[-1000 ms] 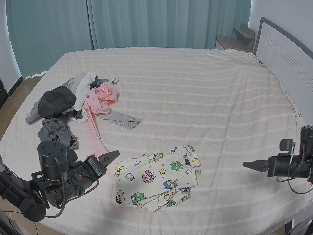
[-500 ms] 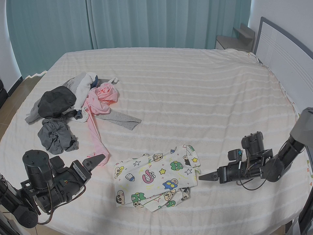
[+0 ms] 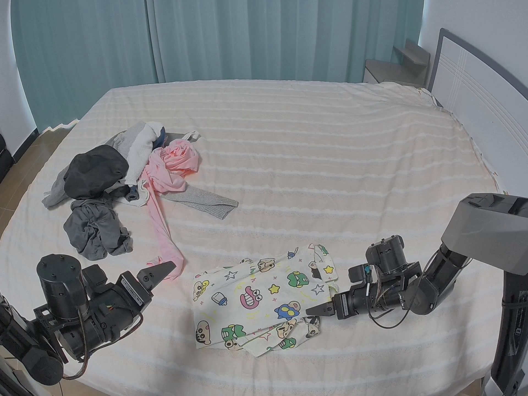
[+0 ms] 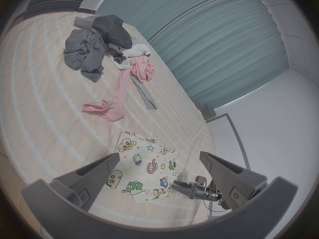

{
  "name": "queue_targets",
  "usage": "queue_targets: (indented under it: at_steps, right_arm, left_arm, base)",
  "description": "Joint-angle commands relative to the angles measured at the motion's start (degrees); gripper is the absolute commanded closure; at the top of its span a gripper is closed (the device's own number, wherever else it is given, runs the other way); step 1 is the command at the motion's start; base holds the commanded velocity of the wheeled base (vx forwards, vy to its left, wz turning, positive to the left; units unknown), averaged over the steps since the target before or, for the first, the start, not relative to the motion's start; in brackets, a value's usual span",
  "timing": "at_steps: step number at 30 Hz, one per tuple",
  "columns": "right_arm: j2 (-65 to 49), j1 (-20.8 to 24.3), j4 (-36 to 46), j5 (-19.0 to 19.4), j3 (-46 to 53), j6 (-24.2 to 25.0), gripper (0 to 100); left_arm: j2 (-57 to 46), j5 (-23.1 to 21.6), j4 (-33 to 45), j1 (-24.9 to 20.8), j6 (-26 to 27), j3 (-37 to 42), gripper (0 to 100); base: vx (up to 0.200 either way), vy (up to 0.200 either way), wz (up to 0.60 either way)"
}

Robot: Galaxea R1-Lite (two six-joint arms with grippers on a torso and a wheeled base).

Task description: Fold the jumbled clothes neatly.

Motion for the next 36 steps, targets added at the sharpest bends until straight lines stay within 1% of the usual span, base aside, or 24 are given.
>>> queue_targets:
  at_steps: [1,13,14,21,26,32,36]
  right_arm:
    - [1.32,0.21,0.11,-0.03,-1.37,0.19,0]
    - [2.99,1.27,-0.42,-0.38,-2.69,0.28,0]
    - [2.9,1.27,-0.42,-0.38,-2.69,0.28,100]
    - [1.06,1.01,-0.42,-1.26,-1.64,0.37,100]
    - [-0.61,0.92,-0.42,-1.26,-0.32,1.69,100]
    - [-6.94,0.92,0.02,-1.0,2.85,4.15,100]
    - [-9.67,0.92,0.2,-0.73,5.4,4.06,100]
  left_arm:
    - [0.21,0.04,-0.02,-0.01,0.05,-0.07,0]
    - [0.21,0.04,-0.02,0.07,0.05,0.02,0]
    - [0.3,0.04,-0.02,0.07,0.05,0.02,0]
    - [0.21,0.04,-0.02,0.16,0.05,0.02,0]
    - [0.21,0.04,-0.02,0.16,0.05,0.02,0]
    - [0.21,0.04,-0.02,0.16,0.05,0.02,0]
    - [0.21,0.04,-0.02,0.16,0.05,0.02,0]
  base:
    - [0.0,0.0,0.0]
    - [0.0,0.0,0.0]
    - [0.0,0.0,0.0]
    - [0.0,0.0,0.0]
    - [0.0,0.0,0.0]
    - [0.0,0.0,0.0]
    - [0.0,0.0,0.0]
